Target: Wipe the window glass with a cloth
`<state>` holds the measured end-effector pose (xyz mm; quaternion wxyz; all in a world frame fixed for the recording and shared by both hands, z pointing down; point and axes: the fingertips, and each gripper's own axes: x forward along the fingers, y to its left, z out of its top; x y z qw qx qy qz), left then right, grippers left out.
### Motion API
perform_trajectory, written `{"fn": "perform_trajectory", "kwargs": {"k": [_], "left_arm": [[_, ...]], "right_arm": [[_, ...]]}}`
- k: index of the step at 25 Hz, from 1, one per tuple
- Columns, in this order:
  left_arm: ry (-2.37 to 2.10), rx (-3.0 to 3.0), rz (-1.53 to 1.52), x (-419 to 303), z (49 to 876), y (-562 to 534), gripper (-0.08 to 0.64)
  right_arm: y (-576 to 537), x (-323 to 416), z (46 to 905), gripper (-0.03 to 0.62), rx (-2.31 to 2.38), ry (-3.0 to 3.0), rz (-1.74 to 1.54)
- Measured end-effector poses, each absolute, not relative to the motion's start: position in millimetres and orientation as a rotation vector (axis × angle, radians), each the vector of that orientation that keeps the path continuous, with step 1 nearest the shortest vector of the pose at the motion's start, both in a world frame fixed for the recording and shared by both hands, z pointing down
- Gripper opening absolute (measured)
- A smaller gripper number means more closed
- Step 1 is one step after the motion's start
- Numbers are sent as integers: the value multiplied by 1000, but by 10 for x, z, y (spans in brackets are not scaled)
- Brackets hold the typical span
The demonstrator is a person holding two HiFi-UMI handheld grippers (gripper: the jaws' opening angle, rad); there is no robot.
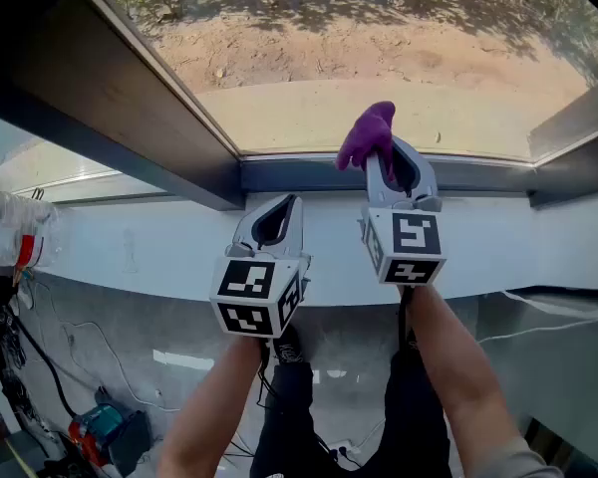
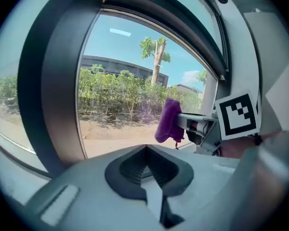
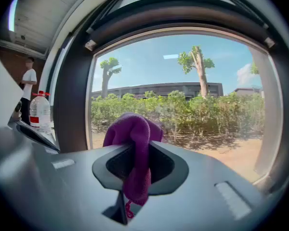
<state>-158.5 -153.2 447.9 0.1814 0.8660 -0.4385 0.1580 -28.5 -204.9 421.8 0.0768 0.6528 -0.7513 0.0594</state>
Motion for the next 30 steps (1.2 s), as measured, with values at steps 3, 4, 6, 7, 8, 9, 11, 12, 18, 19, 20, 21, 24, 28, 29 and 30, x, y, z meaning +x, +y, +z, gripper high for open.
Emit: {"fn": "perform_trajectory", "kwargs": {"k": [3, 4, 6, 7, 8, 9, 11, 12, 18, 19, 20, 21, 24, 28, 29, 30], "left_arm": [[-1270, 2417, 441, -1970, 4507, -1518, 0], [-1276, 2410, 440, -2082, 4524, -1510, 0], [-1291, 2397, 440, -2307, 4556, -1510, 0], [-1299, 2390, 440, -2422, 4564, -1519, 0], [-1308, 2383, 441, -2530, 4569, -1530, 0], [-1316, 2377, 443, -2627, 4576, -1535, 0], [-1323, 2370, 453, -2787, 4610, -1522, 0], [-1323, 2368, 458, -2853, 4633, -1508, 0], [-1320, 2356, 464, -3168, 4712, -1485, 0], [-1316, 2357, 468, -3178, 4730, -1475, 0], [-1313, 2359, 473, -3181, 4751, -1464, 0], [-1311, 2358, 479, -3184, 4773, -1456, 0], [-1319, 2348, 485, -3179, 4809, -1481, 0], [-1324, 2354, 491, -3070, 4809, -1522, 0], [-1323, 2358, 494, -3024, 4812, -1529, 0], [-1320, 2362, 498, -2971, 4816, -1534, 0]], "right_arm": [[-2200, -966, 4208, 87, 1816, -2347, 147], [-2247, -1163, 4214, 87, 1776, -2370, 142], [-2335, -1525, 4237, 87, 1705, -2409, 133], [-2379, -1696, 4242, 87, 1670, -2430, 127], [-2421, -1858, 4243, 87, 1635, -2452, 119], [-2461, -2009, 4243, 87, 1599, -2474, 110], [-2537, -2267, 4275, 87, 1533, -2504, 100], [-2581, -2369, 4307, 87, 1510, -2510, 96], [-2935, -2677, 4491, 87, 1490, -2484, 114], [-2973, -2681, 4511, 87, 1496, -2481, 118], [-2991, -2677, 4525, 85, 1506, -2480, 119], [-2994, -2669, 4537, 84, 1521, -2481, 120], [-2988, -2653, 4537, 84, 1538, -2486, 132], [-2957, -2565, 4502, 84, 1525, -2496, 123], [-2946, -2516, 4501, 84, 1529, -2497, 122], [-2936, -2455, 4500, 84, 1535, -2496, 121]]}}
